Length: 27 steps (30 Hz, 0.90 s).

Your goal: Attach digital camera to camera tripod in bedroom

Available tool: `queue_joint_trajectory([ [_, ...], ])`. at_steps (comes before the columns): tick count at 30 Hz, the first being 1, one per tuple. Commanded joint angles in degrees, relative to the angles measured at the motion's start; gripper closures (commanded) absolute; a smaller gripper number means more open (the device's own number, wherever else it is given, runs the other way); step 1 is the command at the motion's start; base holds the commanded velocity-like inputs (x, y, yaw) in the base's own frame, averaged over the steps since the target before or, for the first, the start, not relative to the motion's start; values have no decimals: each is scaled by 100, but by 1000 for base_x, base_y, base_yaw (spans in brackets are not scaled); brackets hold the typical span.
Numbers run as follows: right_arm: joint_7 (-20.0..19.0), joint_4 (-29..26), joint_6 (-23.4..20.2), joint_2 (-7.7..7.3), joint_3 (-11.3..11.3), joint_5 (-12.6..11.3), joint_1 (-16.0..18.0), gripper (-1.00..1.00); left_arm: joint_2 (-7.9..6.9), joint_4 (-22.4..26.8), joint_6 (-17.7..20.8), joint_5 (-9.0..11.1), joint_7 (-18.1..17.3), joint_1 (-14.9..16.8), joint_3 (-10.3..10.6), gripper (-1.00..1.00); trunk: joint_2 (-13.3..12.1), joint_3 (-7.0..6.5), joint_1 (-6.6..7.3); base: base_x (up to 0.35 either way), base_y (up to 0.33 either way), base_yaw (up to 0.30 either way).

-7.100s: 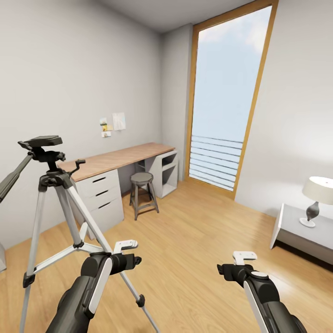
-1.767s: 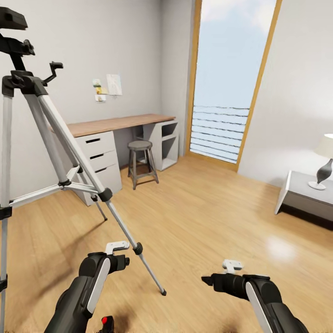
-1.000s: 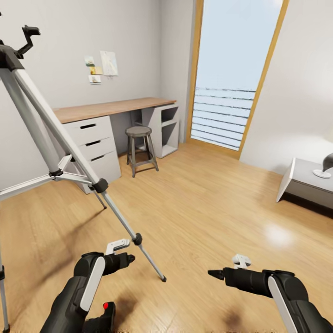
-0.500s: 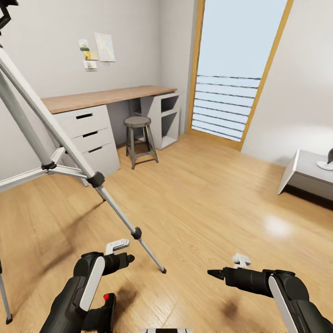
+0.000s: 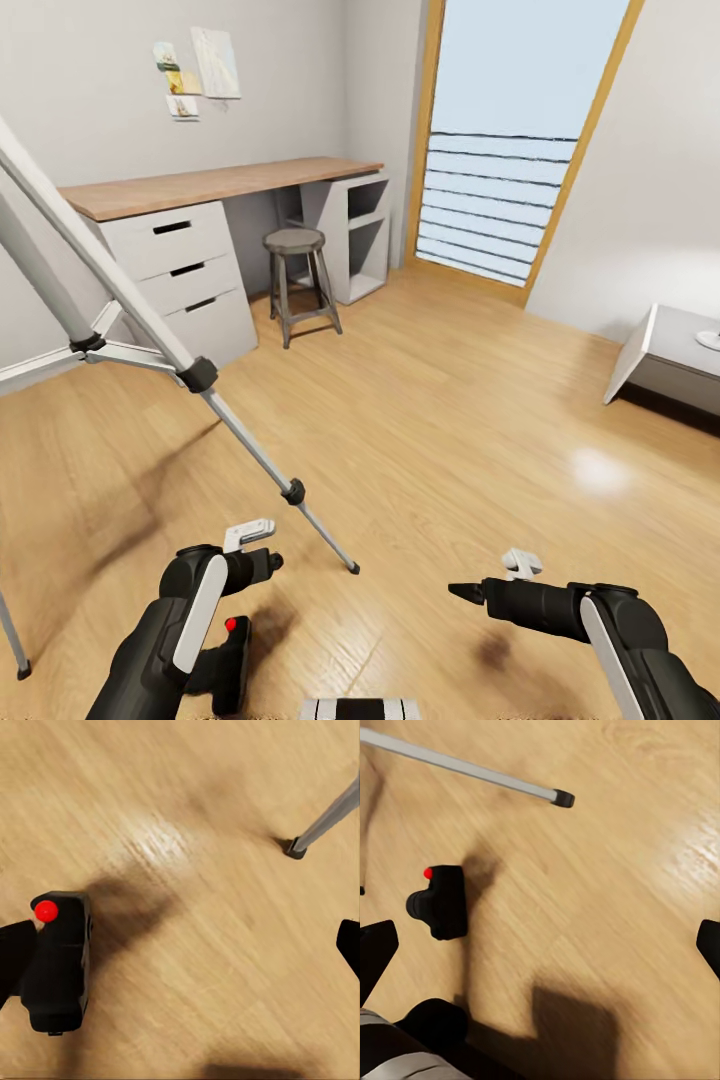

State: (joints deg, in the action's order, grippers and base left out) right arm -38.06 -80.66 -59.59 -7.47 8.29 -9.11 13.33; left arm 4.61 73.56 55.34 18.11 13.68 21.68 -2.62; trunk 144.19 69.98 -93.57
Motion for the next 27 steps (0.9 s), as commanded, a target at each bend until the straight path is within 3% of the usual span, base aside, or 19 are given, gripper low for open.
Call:
queue_joint_trajectory([
  [1,8,-2,-41,0,5,-33,3,-100,5,4,20,60,87,3,-8,-100,4,28,-1,0,0,0],
  [27,53,6,-41,0,13,-30,3,-100,0,9,21,43,281,3,-3,-100,38,604,-68,0,0,0],
])
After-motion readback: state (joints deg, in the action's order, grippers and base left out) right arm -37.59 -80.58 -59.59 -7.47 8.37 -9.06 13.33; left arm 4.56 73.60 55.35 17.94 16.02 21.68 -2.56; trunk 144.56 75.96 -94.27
